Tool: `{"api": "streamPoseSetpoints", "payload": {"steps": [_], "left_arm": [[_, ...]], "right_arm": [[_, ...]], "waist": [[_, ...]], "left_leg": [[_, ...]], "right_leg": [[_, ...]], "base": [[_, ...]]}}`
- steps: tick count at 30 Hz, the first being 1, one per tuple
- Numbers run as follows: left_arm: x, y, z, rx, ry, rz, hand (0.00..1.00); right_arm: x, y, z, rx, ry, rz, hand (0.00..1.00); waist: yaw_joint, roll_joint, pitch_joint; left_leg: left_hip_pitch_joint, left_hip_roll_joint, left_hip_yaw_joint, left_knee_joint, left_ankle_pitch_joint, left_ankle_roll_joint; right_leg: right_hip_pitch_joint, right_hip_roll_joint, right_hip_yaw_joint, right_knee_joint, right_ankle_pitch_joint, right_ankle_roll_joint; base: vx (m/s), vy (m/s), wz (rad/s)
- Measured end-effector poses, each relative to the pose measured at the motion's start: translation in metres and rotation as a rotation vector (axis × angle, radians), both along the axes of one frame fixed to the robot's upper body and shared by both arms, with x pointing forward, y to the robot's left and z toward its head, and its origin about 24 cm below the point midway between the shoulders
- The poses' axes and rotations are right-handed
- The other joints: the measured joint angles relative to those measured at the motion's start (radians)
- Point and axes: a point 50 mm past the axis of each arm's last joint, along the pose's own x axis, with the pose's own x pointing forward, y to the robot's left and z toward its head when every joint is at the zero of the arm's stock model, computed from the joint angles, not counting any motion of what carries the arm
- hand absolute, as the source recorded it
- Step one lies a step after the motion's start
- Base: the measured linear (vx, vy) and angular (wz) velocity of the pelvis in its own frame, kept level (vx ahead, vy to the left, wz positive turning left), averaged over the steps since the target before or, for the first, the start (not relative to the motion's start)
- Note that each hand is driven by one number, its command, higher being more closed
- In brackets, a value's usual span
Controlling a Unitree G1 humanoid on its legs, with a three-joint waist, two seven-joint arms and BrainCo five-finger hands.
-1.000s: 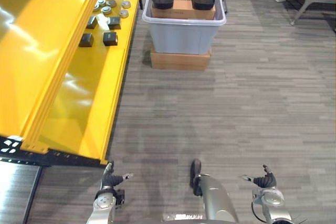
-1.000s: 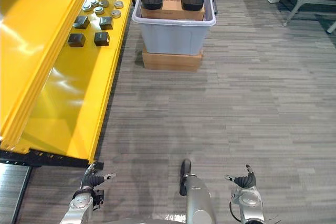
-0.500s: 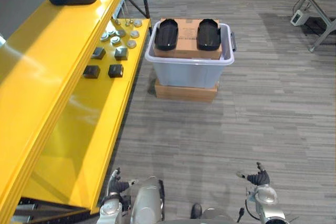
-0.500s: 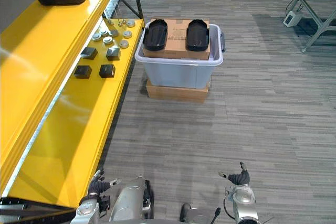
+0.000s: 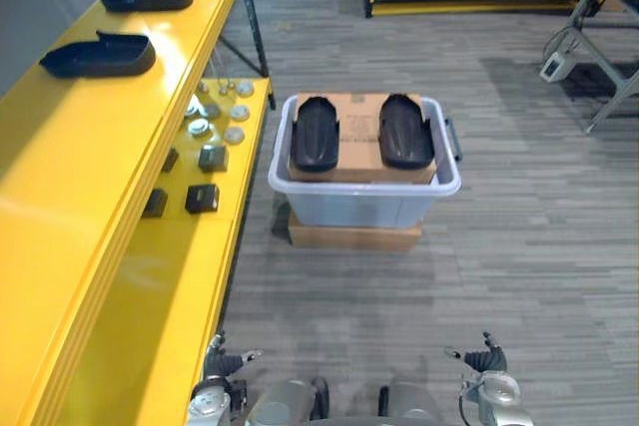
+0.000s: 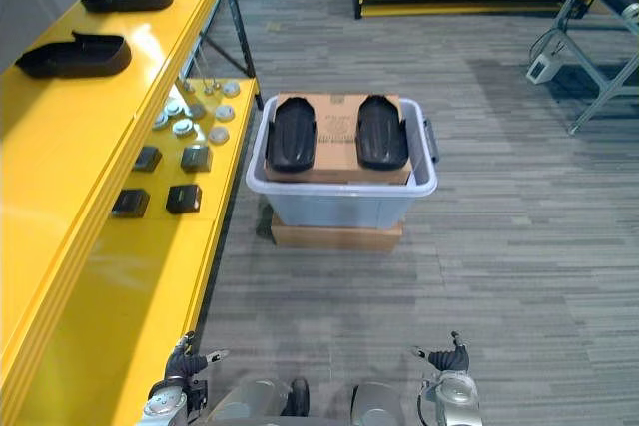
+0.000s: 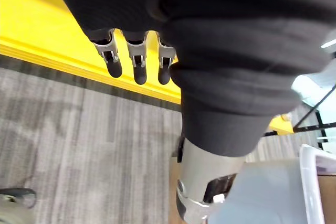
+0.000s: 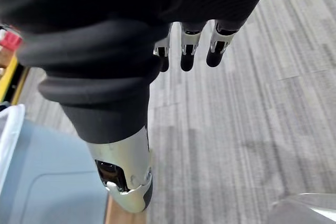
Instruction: Walk over and take plastic housings, then place them on the shelf
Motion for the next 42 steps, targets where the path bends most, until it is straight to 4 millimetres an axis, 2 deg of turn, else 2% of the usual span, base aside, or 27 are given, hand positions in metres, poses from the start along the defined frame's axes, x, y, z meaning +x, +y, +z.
{"api": "streamPoseSetpoints", "payload": {"steps": [1,2,3,4,5,6,7,8,10,13,14,15,16,18,20,23,25,27,28,29,30,32,35,36,42], "left_arm": [[-0.004,0.001,-0.003,-0.001,0.025,0.002,0.0],[-0.008,-0.003,-0.007,-0.015,0.042,0.007,0.0],[-0.008,-0.005,-0.007,-0.021,0.042,0.011,0.0],[-0.008,-0.009,-0.008,-0.035,0.042,0.016,0.0],[-0.003,-0.016,-0.007,-0.058,0.023,0.018,0.0],[-0.002,-0.02,-0.006,-0.068,0.016,0.023,0.0],[-0.004,-0.021,-0.005,-0.072,0.008,0.026,0.0],[-0.007,-0.021,-0.006,-0.072,0.017,0.028,0.0],[-0.005,-0.022,-0.005,-0.075,0.008,0.03,0.0],[-0.003,-0.024,-0.004,-0.089,-0.005,0.052,0.0],[-0.001,-0.026,-0.004,-0.094,-0.007,0.051,0.0],[-0.002,-0.028,-0.005,-0.102,-0.001,0.052,0.0],[-0.003,-0.028,-0.007,-0.101,0.011,0.054,0.0],[-0.007,-0.025,-0.009,-0.095,0.029,0.057,0.0],[-0.006,-0.023,-0.008,-0.09,0.028,0.057,0.0],[-0.009,-0.015,-0.008,-0.072,0.034,0.072,0.0],[-0.011,-0.012,-0.009,-0.069,0.039,0.091,0.0],[-0.016,-0.009,-0.01,-0.062,0.053,0.093,0.0],[-0.019,-0.008,-0.011,-0.059,0.062,0.095,0.0],[-0.025,-0.006,-0.012,-0.055,0.075,0.097,0.0],[-0.026,-0.006,-0.013,-0.055,0.08,0.098,0.0],[-0.034,-0.006,-0.015,-0.054,0.1,0.102,0.0],[-0.042,-0.005,-0.017,-0.046,0.121,0.097,0.0],[-0.044,-0.006,-0.017,-0.044,0.126,0.092,0.0],[-0.046,-0.004,-0.018,-0.027,0.141,0.05,0.0]], "right_arm": [[-0.006,-0.001,-0.002,0.0,0.018,-0.008,0.0],[-0.012,-0.003,-0.004,0.0,0.035,-0.017,0.0],[-0.012,-0.003,-0.004,0.001,0.034,-0.02,0.0],[-0.013,-0.002,-0.004,0.002,0.031,-0.02,0.0],[-0.016,-0.002,-0.003,-0.003,0.028,-0.02,0.0],[-0.017,-0.002,-0.003,-0.004,0.027,-0.016,0.0],[-0.016,0.002,-0.003,0.008,0.019,-0.017,0.0],[-0.011,0.004,-0.001,0.012,-0.001,-0.012,0.0],[-0.005,0.007,0.003,0.024,-0.039,-0.021,0.0],[-0.002,0.005,0.004,0.04,-0.061,-0.069,0.0],[-0.002,0.005,0.004,0.042,-0.062,-0.083,0.0],[-0.005,0.001,0.004,0.044,-0.062,-0.108,0.0],[-0.008,0.002,0.001,0.059,-0.052,-0.134,0.0],[-0.014,0.005,-0.001,0.07,-0.046,-0.157,0.0],[-0.014,0.004,0.0,0.073,-0.053,-0.175,0.0],[-0.013,0.0,0.002,0.071,-0.067,-0.194,0.0],[-0.012,-0.01,0.008,0.056,-0.108,-0.234,0.0],[-0.012,-0.024,0.018,0.02,-0.149,-0.258,0.0],[-0.011,-0.035,0.028,-0.021,-0.186,-0.274,0.0],[-0.01,-0.046,0.04,-0.07,-0.231,-0.283,0.0],[-0.008,-0.051,0.047,-0.092,-0.259,-0.288,0.0],[0.005,-0.064,0.082,-0.177,-0.407,-0.28,0.0],[0.019,-0.064,0.111,-0.226,-0.544,-0.246,0.0],[0.024,-0.063,0.118,-0.241,-0.575,-0.23,0.0],[0.049,-0.049,0.135,-0.327,-0.606,-0.047,0.0]], "waist": [[-0.004,-0.01,-0.005],[0.0,0.004,-0.016],[0.0,0.008,-0.017],[-0.006,0.016,-0.012],[-0.006,0.033,-0.004],[0.0,0.039,-0.002],[0.008,0.038,0.0],[0.013,0.032,-0.001],[0.023,0.031,-0.004],[0.029,0.036,-0.008],[0.028,0.044,-0.013],[0.027,0.061,-0.023],[0.027,0.051,-0.022],[0.026,0.007,-0.045],[0.027,-0.003,-0.054],[0.027,0.0,-0.058],[0.027,0.009,-0.066],[0.025,0.015,-0.073],[0.021,0.012,-0.079],[0.021,0.021,-0.093],[0.019,0.014,-0.096],[0.011,0.013,-0.105],[0.002,0.006,-0.113],[0.002,0.012,-0.119],[0.001,0.001,-0.121]], "left_leg": [[0.024,0.012,-0.02,-0.007,-0.027,-0.024],[0.042,0.039,-0.029,0.0,-0.028,-0.036],[0.029,0.051,-0.029,0.03,-0.025,-0.043],[-0.036,0.073,-0.029,0.183,-0.014,-0.061],[-0.127,0.111,-0.024,0.418,0.035,-0.102],[-0.176,0.141,-0.016,0.525,0.036,-0.106],[-0.239,0.197,0.019,0.688,0.031,-0.101],[-0.267,0.209,0.026,0.713,0.029,-0.097],[-0.305,0.209,0.03,0.653,0.021,-0.085],[-0.315,0.183,0.011,0.309,0.025,-0.092],[-0.295,0.166,-0.004,0.186,0.066,-0.11],[-0.278,0.158,-0.02,0.082,0.183,-0.086],[-0.262,0.155,-0.022,0.071,0.194,-0.093],[-0.227,0.117,0.007,0.036,0.191,-0.085],[-0.212,0.099,0.025,0.023,0.189,-0.081],[-0.179,0.088,0.045,-0.014,0.186,-0.076],[-0.167,0.084,0.049,-0.041,0.189,-0.071],[-0.155,0.081,0.058,-0.062,0.195,-0.066],[-0.149,0.078,0.06,-0.081,0.201,-0.066],[-0.139,0.071,0.061,-0.105,0.21,-0.065],[-0.136,0.066,0.061,-0.119,0.215,-0.066],[-0.117,0.058,0.065,-0.167,0.236,-0.064],[-0.1,0.051,0.066,-0.209,0.255,-0.062],[-0.096,0.049,0.065,-0.222,0.26,-0.06],[-0.097,0.04,0.038,-0.254,0.283,-0.051]], "right_leg": [[0.012,0.007,0.006,-0.017,0.151,-0.048],[0.019,0.029,-0.007,0.001,0.126,-0.07],[0.023,0.035,-0.016,0.003,0.116,-0.079],[0.054,0.038,-0.045,-0.007,0.095,-0.092],[0.113,0.053,-0.073,-0.033,0.08,-0.107],[0.147,0.064,-0.083,-0.051,0.075,-0.115],[0.223,0.085,-0.087,-0.088,0.06,-0.135],[0.258,0.088,-0.084,-0.116,0.056,-0.135],[0.299,0.088,-0.073,-0.157,0.058,-0.132],[0.337,0.088,-0.052,-0.189,0.057,-0.126],[0.338,0.09,-0.048,-0.192,0.054,-0.112],[0.342,0.099,-0.046,-0.196,0.044,-0.093],[0.354,0.094,-0.033,-0.197,0.032,-0.075],[0.368,0.05,-0.018,-0.202,0.022,-0.051],[0.376,0.034,-0.001,-0.215,0.021,-0.043],[0.386,0.021,0.021,-0.245,0.03,-0.027],[0.383,0.02,0.03,-0.252,0.033,-0.022],[0.382,0.018,0.039,-0.259,0.034,-0.021],[0.382,0.018,0.044,-0.269,0.037,-0.018],[0.383,0.018,0.045,-0.278,0.039,-0.017],[0.381,0.018,0.046,-0.282,0.041,-0.016],[0.381,0.019,0.049,-0.289,0.045,-0.015],[0.385,0.018,0.05,-0.302,0.049,-0.012],[0.385,0.019,0.052,-0.305,0.052,-0.012],[0.393,0.018,0.053,-0.334,0.076,-0.013]], "base": [[0.41,-0.22,0.29],[0.45,-0.228,0.22],[0.52,-0.308,0.22],[0.42,-0.268,0.44],[0.46,-0.315,0.5],[0.37,-0.211,0.23],[0.4,-0.208,-0.05],[0.31,-0.136,-0.14],[0.24,-0.061,-0.16],[0.29,0.056,-0.2],[0.27,0.125,-0.2],[0.23,0.15,-0.14],[0.21,0.133,-0.11],[0.2,0.142,-0.09],[0.11,0.111,-0.16],[0.03,0.073,-0.21],[0.0,0.019,-0.16],[0.0,0.002,-0.12],[0.02,-0.004,-0.09],[0.02,0.001,-0.06],[0.05,0.0,-0.02],[0.06,-0.002,-0.02],[0.05,0.0,0.0],[0.04,0.004,0.0],[0.01,0.018,0.1]]}}
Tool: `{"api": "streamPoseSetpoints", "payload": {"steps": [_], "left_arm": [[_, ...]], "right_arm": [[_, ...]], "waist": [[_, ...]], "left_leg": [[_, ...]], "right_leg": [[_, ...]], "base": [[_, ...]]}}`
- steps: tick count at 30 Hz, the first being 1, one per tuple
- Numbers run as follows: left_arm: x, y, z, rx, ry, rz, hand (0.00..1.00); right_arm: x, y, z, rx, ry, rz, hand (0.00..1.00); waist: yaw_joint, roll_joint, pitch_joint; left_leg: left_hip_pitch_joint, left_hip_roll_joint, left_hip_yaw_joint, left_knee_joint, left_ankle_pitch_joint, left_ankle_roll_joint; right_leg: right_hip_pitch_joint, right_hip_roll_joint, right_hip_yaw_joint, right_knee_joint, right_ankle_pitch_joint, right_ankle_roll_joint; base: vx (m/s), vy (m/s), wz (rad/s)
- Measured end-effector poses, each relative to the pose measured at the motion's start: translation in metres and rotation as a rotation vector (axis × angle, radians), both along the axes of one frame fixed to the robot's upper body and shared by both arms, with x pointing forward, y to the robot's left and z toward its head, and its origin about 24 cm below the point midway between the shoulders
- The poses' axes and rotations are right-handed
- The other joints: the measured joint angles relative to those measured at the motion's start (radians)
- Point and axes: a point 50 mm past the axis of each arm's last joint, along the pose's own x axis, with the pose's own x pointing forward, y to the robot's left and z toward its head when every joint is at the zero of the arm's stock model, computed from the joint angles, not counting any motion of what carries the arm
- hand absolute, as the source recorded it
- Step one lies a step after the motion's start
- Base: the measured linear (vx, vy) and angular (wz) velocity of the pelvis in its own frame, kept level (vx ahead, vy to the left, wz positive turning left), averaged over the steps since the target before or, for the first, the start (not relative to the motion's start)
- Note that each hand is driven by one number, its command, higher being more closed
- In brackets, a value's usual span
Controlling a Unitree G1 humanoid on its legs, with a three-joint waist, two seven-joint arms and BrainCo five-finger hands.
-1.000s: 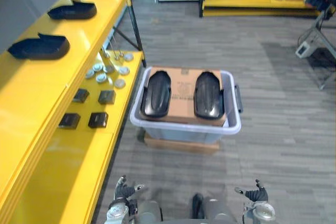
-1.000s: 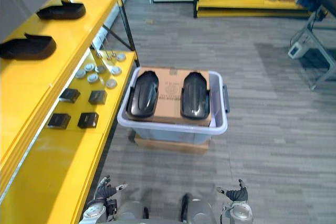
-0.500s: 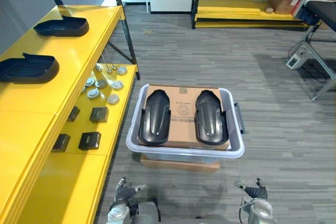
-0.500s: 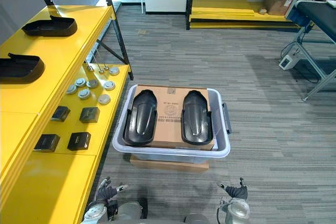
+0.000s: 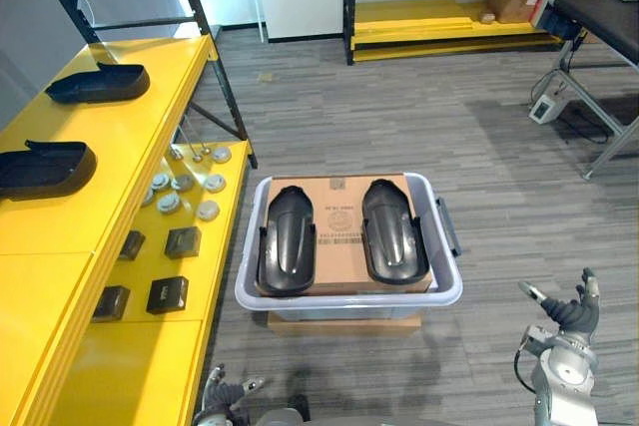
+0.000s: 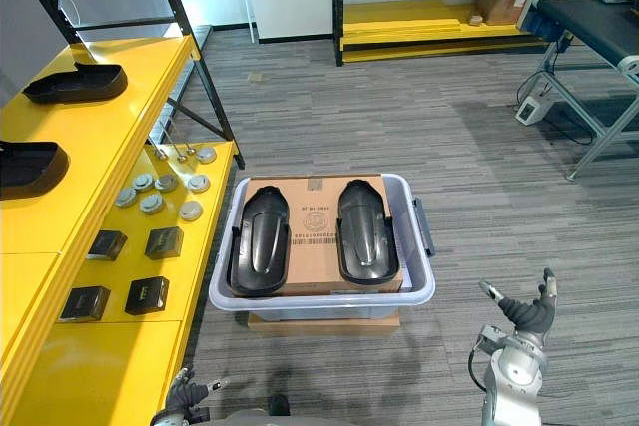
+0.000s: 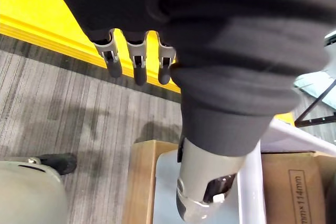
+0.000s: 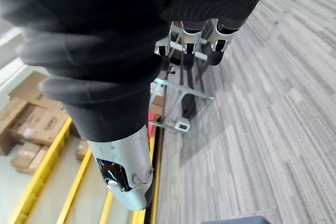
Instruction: Walk over and take plastic housings, then place them on the shelf
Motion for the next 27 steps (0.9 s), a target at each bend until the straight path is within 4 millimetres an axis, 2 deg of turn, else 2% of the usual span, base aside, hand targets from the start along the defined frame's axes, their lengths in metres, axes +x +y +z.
{"api": "streamPoseSetpoints", "payload": {"steps": [6,8,11,16,22,23,25,27], "left_arm": [[-0.005,0.004,-0.002,0.014,0.025,-0.015,0.0],[-0.006,0.004,-0.002,0.016,0.031,-0.019,0.0],[-0.007,0.002,-0.004,0.013,0.041,-0.031,0.0],[-0.005,0.002,-0.003,0.014,0.036,-0.031,0.0],[-0.001,0.0,-0.002,0.026,0.025,-0.028,0.0],[0.0,-0.002,-0.002,0.024,0.017,-0.036,0.0],[0.002,-0.004,-0.002,0.026,0.008,-0.046,0.0],[0.005,-0.009,-0.001,0.026,-0.002,-0.059,0.0]], "right_arm": [[0.027,0.004,0.001,-0.137,0.085,0.128,0.0],[0.037,0.005,-0.004,-0.147,0.128,0.157,0.0],[0.049,0.006,-0.011,-0.148,0.186,0.165,0.0],[0.069,0.007,-0.012,-0.151,0.224,0.145,0.0],[0.094,0.008,-0.001,-0.172,0.222,0.085,0.0],[0.1,0.008,0.002,-0.17,0.215,0.07,0.0],[0.105,0.009,0.005,-0.169,0.213,0.05,0.0],[0.119,0.012,0.016,-0.162,0.193,0.042,0.0]], "waist": [[0.001,-0.002,0.005],[0.002,0.006,0.015],[0.011,0.019,0.043],[0.028,0.042,0.078],[0.037,0.054,0.132],[0.051,0.06,0.148],[0.054,0.067,0.162],[0.055,0.082,0.18]], "left_leg": [[-0.005,-0.021,-0.043,-0.052,0.05,0.011],[-0.005,-0.028,-0.07,-0.091,0.081,0.013],[-0.016,-0.034,-0.097,-0.099,0.094,0.012],[-0.082,-0.044,-0.159,-0.098,0.115,0.011],[-0.133,-0.055,-0.201,-0.098,0.138,0.024],[-0.137,-0.056,-0.206,-0.098,0.138,0.024],[-0.142,-0.058,-0.213,-0.098,0.138,0.024],[-0.163,-0.059,-0.221,-0.097,0.142,0.023]], "right_leg": [[-0.005,-0.013,-0.026,-0.009,0.002,-0.001],[-0.01,-0.016,-0.046,-0.012,0.007,0.006],[-0.015,-0.019,-0.063,-0.014,0.01,0.01],[-0.063,-0.018,-0.087,-0.021,0.023,0.014],[-0.081,-0.02,-0.133,-0.038,0.03,0.015],[-0.082,-0.02,-0.137,-0.039,0.03,0.015],[-0.084,-0.02,-0.139,-0.041,0.03,0.014],[-0.099,-0.019,-0.143,-0.042,0.029,0.014]], "base": [[-0.06,0.017,0.23],[-0.1,0.011,0.28],[-0.12,0.026,0.24],[-0.07,0.022,0.2],[0.02,-0.009,0.21],[0.04,-0.023,0.1],[0.04,-0.025,0.11],[0.02,-0.016,0.11]]}}
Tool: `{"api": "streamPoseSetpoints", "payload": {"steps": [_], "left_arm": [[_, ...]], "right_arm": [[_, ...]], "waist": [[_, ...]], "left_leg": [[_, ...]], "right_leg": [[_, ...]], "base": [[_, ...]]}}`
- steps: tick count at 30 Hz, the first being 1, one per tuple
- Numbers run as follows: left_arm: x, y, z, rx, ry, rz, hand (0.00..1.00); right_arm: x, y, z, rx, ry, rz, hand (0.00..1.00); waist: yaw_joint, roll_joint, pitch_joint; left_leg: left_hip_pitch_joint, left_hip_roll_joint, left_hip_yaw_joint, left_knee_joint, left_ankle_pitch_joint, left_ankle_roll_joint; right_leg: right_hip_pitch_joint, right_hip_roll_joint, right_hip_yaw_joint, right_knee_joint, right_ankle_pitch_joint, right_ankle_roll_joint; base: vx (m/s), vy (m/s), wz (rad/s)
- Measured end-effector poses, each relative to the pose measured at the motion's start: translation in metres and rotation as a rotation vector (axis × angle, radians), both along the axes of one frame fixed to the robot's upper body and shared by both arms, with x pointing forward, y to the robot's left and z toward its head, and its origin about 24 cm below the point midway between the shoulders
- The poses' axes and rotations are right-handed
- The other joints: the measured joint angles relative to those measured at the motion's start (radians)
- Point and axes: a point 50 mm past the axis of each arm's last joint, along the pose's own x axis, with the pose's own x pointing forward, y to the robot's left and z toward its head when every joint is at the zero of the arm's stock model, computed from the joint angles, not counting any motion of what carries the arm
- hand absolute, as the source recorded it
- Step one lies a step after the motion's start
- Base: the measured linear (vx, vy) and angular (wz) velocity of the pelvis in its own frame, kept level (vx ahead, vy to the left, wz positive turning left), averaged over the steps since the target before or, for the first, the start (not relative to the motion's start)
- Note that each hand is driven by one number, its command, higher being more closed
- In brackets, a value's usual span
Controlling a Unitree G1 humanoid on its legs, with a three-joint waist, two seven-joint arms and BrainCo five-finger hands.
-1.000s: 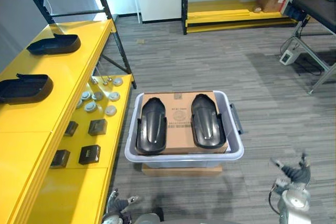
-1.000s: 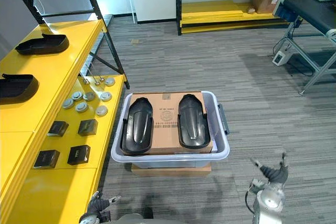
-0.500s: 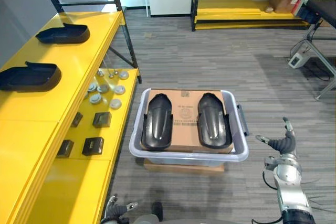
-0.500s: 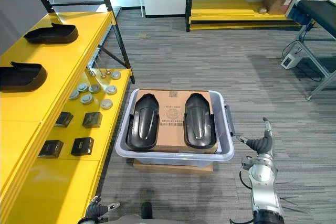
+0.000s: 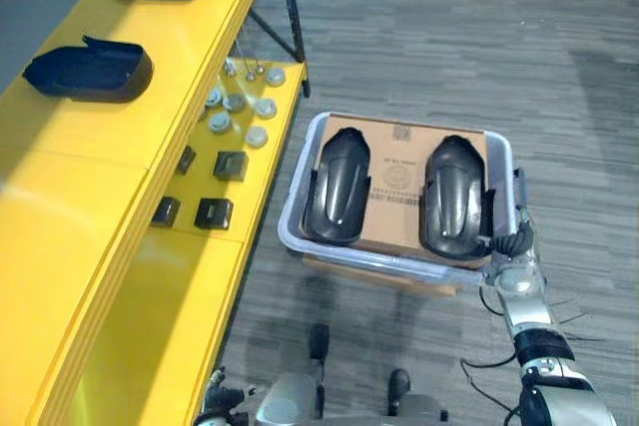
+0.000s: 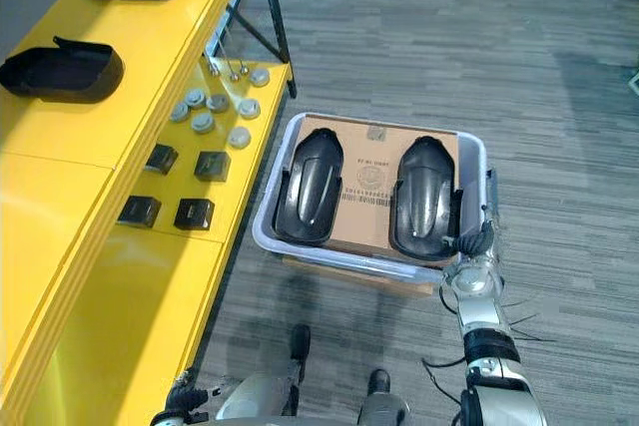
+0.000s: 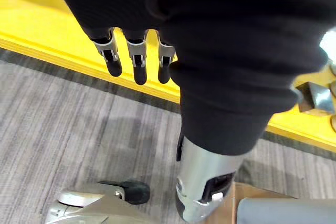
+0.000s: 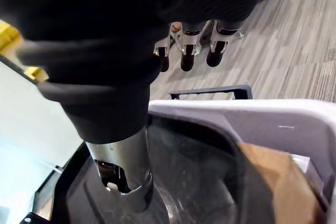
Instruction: Walk over and take plastic housings, then place them on the shelf
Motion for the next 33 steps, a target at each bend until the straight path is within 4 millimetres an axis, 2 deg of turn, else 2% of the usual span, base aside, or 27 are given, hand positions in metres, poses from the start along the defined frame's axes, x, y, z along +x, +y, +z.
{"api": "streamPoseSetpoints", "payload": {"steps": [1,2,5,10,17,23,28,30,33], "left_arm": [[0.001,-0.001,0.0,-0.001,-0.003,-0.002,0.0],[0.005,-0.002,0.001,-0.003,-0.015,-0.006,0.0],[0.012,-0.004,0.003,-0.008,-0.037,-0.002,0.0],[0.013,-0.005,0.003,-0.006,-0.048,0.014,0.0],[0.013,-0.004,0.003,-0.003,-0.044,0.005,0.0],[0.014,-0.004,0.003,-0.004,-0.043,0.002,0.0],[0.015,-0.003,0.004,-0.006,-0.039,0.005,0.0],[0.017,-0.003,0.006,-0.007,-0.053,0.007,0.0],[0.027,-0.002,0.016,-0.013,-0.122,0.001,0.0]], "right_arm": [[0.004,0.001,0.003,0.002,-0.009,-0.005,0.0],[0.008,-0.002,0.007,0.001,-0.01,-0.027,1.0],[0.015,-0.013,0.014,0.03,0.003,-0.085,1.0],[0.023,-0.019,0.027,0.048,-0.013,-0.139,1.0],[0.02,-0.023,0.025,0.048,-0.019,-0.172,1.0],[0.001,-0.026,0.017,0.013,-0.037,-0.173,1.0],[-0.024,-0.03,0.014,-0.052,-0.07,-0.18,1.0],[-0.034,-0.031,0.014,-0.051,-0.096,-0.199,1.0],[-0.046,-0.025,0.015,-0.051,-0.145,-0.219,1.0]], "waist": [[0.0,0.004,0.006],[-0.001,0.01,0.024],[0.0,0.017,0.051],[0.001,0.022,0.067],[-0.001,0.021,0.067],[-0.003,0.017,0.069],[-0.009,0.015,0.067],[-0.017,0.01,0.06],[-0.032,-0.01,0.031]], "left_leg": [[-0.005,0.0,-0.003,0.0,0.002,-0.001],[-0.006,-0.001,-0.008,0.0,0.005,-0.001],[-0.013,-0.002,-0.021,0.0,0.01,-0.008],[-0.021,0.0,-0.024,0.0,0.012,-0.01],[-0.018,0.001,-0.021,-0.001,0.011,-0.01],[0.016,0.001,-0.019,-0.002,0.011,-0.011],[0.033,0.003,-0.015,-0.003,0.011,-0.011],[0.035,0.004,-0.016,-0.003,0.011,-0.011],[0.036,0.004,-0.015,-0.002,0.011,-0.011]], "right_leg": [[0.0,0.0,-0.002,0.0,0.0,0.0],[0.001,0.0,-0.007,0.0,0.0,0.0],[0.001,0.0,-0.016,0.0,0.0,0.0],[-0.014,0.001,-0.015,0.006,-0.001,-0.001],[-0.008,0.001,-0.011,0.006,-0.001,-0.002],[0.027,0.001,-0.007,0.003,-0.003,-0.005],[0.039,0.001,0.006,0.005,-0.003,-0.004],[0.039,0.001,0.008,0.007,-0.001,-0.002],[0.039,0.001,0.012,0.007,0.001,0.001]], "base": [[0.03,-0.019,0.08],[0.02,-0.018,0.09],[-0.01,-0.01,0.12],[-0.06,0.004,0.0],[-0.01,0.001,0.0],[0.0,0.0,0.0],[-0.06,0.0,-0.06],[-0.07,0.007,-0.01],[-0.06,0.007,-0.03]]}}
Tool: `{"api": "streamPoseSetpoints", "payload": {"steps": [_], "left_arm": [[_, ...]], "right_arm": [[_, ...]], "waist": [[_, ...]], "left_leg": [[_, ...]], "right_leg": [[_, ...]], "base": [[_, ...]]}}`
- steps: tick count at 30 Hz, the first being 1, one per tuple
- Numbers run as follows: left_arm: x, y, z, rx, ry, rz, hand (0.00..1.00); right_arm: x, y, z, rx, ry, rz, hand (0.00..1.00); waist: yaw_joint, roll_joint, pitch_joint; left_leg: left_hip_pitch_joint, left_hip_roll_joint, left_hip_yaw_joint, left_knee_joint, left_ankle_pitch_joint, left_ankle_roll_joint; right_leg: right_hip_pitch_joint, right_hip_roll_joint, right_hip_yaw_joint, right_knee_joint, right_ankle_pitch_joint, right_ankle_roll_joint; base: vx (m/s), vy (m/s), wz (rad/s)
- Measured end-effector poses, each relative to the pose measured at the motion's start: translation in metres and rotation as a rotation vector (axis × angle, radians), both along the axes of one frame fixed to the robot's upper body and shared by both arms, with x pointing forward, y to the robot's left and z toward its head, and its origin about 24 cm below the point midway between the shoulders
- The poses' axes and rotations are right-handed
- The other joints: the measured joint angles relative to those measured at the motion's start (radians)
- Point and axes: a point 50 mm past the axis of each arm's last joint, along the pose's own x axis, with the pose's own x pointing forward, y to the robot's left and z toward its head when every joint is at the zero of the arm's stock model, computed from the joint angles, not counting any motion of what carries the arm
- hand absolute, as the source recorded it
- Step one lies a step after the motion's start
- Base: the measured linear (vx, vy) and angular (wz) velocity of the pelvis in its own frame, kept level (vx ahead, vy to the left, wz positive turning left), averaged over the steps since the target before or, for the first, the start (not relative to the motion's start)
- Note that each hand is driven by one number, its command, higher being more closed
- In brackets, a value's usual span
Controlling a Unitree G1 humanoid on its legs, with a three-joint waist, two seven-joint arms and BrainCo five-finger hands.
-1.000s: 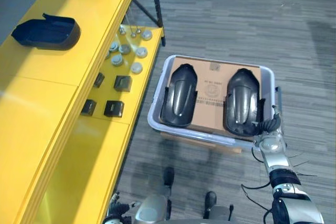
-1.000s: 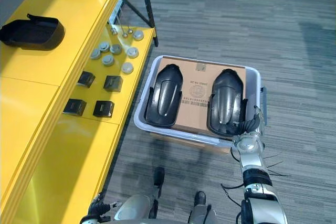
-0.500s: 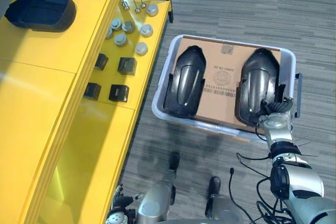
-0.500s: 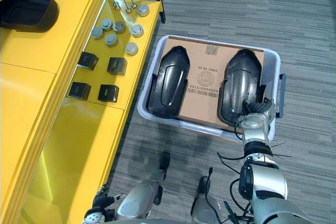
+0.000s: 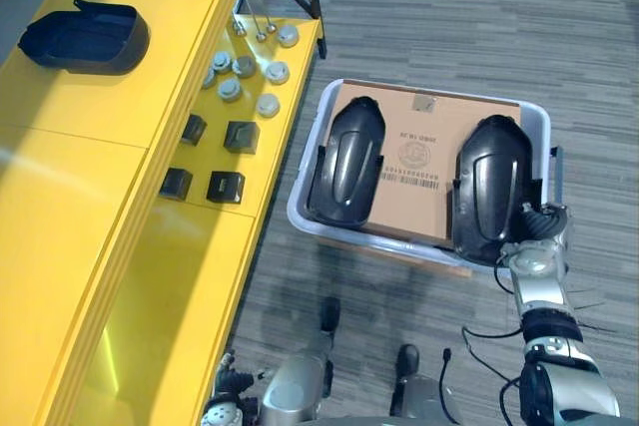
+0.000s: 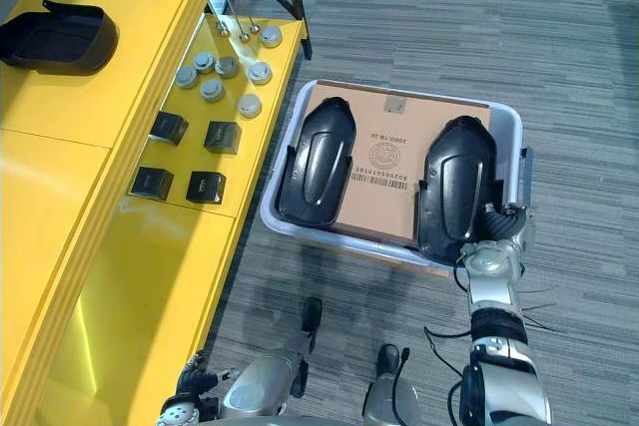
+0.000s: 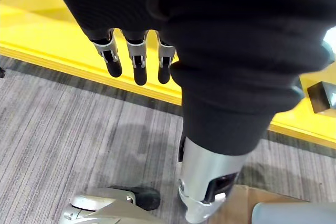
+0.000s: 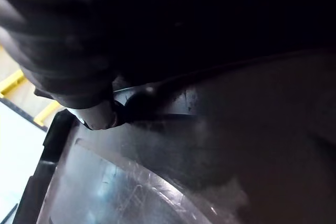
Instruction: Walk over and take plastic housings, then place them on the shelf
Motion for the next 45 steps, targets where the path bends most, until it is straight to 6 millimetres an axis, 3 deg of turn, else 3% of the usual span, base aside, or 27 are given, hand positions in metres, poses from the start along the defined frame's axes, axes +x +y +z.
{"api": "streamPoseSetpoints", "payload": {"steps": [3,7,9,10,12,17,23,28,31,38,45], "left_arm": [[0.021,-0.001,0.022,-0.002,-0.142,-0.006,0.0],[0.047,-0.004,0.066,-0.011,-0.386,0.01,0.0],[0.061,-0.008,0.105,-0.034,-0.586,0.059,0.0],[0.062,-0.008,0.109,-0.034,-0.608,0.061,0.0],[0.07,-0.009,0.139,-0.021,-0.755,0.071,0.0],[0.08,-0.027,0.175,-0.016,-0.921,0.019,0.0],[0.094,-0.072,0.19,-0.01,-0.985,-0.187,0.0],[0.1,-0.09,0.201,0.013,-1.033,-0.294,0.0],[0.103,-0.09,0.202,0.037,-1.031,-0.304,0.0],[0.11,-0.106,0.201,0.079,-1.019,-0.416,0.0],[0.109,-0.111,0.188,0.117,-0.955,-0.466,0.0]], "right_arm": [[-0.011,0.006,0.008,-0.03,-0.057,0.0,1.0],[-0.017,0.02,0.023,-0.063,-0.157,0.023,1.0],[-0.021,0.032,0.036,-0.085,-0.237,0.025,1.0],[-0.021,0.034,0.037,-0.089,-0.242,0.027,1.0],[-0.02,0.048,0.046,-0.109,-0.288,0.071,1.0],[-0.021,0.088,0.053,-0.101,-0.354,0.219,1.0],[-0.016,0.143,0.056,-0.077,-0.386,0.464,1.0],[-0.017,0.178,0.053,-0.039,-0.371,0.621,1.0],[-0.018,0.183,0.053,-0.043,-0.369,0.643,1.0],[-0.024,0.219,0.054,-0.028,-0.38,0.831,1.0],[-0.024,0.223,0.048,-0.038,-0.349,0.865,1.0]], "waist": [[-0.001,-0.018,-0.039],[-0.003,-0.024,-0.079],[-0.005,-0.024,-0.086],[-0.005,-0.024,-0.086],[-0.019,-0.024,-0.087],[-0.025,-0.029,-0.127],[-0.029,-0.033,-0.154],[-0.029,-0.037,-0.188],[-0.028,-0.043,-0.202],[-0.031,-0.054,-0.226],[-0.039,-0.058,-0.253]], "left_leg": [[0.005,0.009,0.009,0.0,0.0,0.0],[0.02,0.012,0.021,0.0,-0.003,-0.002],[0.031,0.012,0.027,0.0,-0.003,-0.002],[0.032,0.012,0.027,0.0,-0.003,-0.002],[0.039,0.012,0.029,0.0,-0.003,-0.002],[0.051,0.013,0.04,0.0,-0.003,-0.002],[0.068,0.015,0.051,0.0,-0.003,-0.002],[0.068,0.019,0.054,-0.001,-0.003,-0.002],[0.068,0.019,0.055,-0.001,-0.002,-0.002],[0.07,0.023,0.065,-0.001,-0.002,-0.002],[0.071,0.026,0.074,-0.003,-0.002,-0.002]], "right_leg": [[-0.001,0.0,0.009,0.0,0.001,0.002],[0.0,0.002,0.023,0.003,0.001,0.001],[0.003,0.002,0.029,0.013,0.001,0.001],[0.004,0.002,0.029,0.014,0.001,0.001],[0.01,0.002,0.031,0.015,0.001,0.001],[0.017,0.001,0.041,0.015,0.001,0.001],[0.024,0.003,0.054,0.019,0.001,0.001],[0.024,0.002,0.057,0.015,0.006,0.003],[0.024,0.002,0.057,0.015,0.008,0.003],[0.021,0.004,0.069,0.014,0.013,0.003],[0.016,0.006,0.078,0.013,0.017,0.002]], "base": [[-0.03,-0.013,-0.1],[-0.03,-0.004,-0.1],[-0.04,0.002,-0.06],[-0.05,0.003,-0.06],[-0.05,0.004,-0.02],[-0.02,-0.002,-0.06],[-0.04,-0.001,-0.06],[-0.02,-0.001,-0.01],[0.0,0.0,0.0],[-0.02,-0.004,-0.05],[-0.01,-0.001,-0.03]]}}
